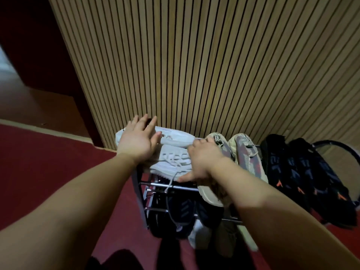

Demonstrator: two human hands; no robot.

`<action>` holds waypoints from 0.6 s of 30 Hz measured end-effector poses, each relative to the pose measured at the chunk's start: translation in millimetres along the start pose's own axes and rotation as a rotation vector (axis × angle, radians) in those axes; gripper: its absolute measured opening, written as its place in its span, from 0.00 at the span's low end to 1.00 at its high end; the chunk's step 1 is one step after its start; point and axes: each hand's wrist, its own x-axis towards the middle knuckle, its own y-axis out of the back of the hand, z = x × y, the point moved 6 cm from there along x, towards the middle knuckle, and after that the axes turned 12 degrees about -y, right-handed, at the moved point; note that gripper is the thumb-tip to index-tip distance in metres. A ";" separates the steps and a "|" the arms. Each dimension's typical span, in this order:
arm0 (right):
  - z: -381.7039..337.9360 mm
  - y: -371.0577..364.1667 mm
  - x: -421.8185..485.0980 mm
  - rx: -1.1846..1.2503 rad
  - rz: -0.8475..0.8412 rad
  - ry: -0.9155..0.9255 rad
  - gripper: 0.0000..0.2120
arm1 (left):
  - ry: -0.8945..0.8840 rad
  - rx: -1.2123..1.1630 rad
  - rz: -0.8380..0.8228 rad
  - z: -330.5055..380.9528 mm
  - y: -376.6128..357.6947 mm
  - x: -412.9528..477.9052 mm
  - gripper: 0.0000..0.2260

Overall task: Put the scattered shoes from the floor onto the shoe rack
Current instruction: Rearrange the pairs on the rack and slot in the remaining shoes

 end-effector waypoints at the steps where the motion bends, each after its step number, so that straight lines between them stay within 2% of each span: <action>1: 11.0 -6.3 -4.1 0.033 -0.036 -0.006 0.48 | 0.002 0.029 -0.035 0.0 -0.3 0.6 0.25; 4: 32.8 -18.5 -13.3 0.121 -0.109 -0.027 0.48 | 0.025 0.070 -0.096 1.8 -0.4 2.7 0.26; 8: 2.4 -18.7 -3.8 0.265 -0.232 -0.002 0.54 | 0.058 0.046 -0.117 0.1 0.4 2.4 0.26; 10: -21.9 -17.4 4.3 0.312 -0.195 0.004 0.55 | 0.070 0.028 -0.122 -1.8 0.9 3.2 0.26; 13: -34.3 -9.9 9.8 0.260 -0.080 0.016 0.51 | 0.093 0.008 -0.132 -3.2 -0.8 3.9 0.26; 15: -19.4 4.3 6.0 0.233 -0.039 0.054 0.50 | 0.098 -0.011 -0.136 -1.6 -2.0 5.2 0.26; 18: 28.0 27.1 -1.1 0.053 -0.024 0.154 0.52 | 0.119 -0.063 -0.103 -2.4 -1.1 6.0 0.26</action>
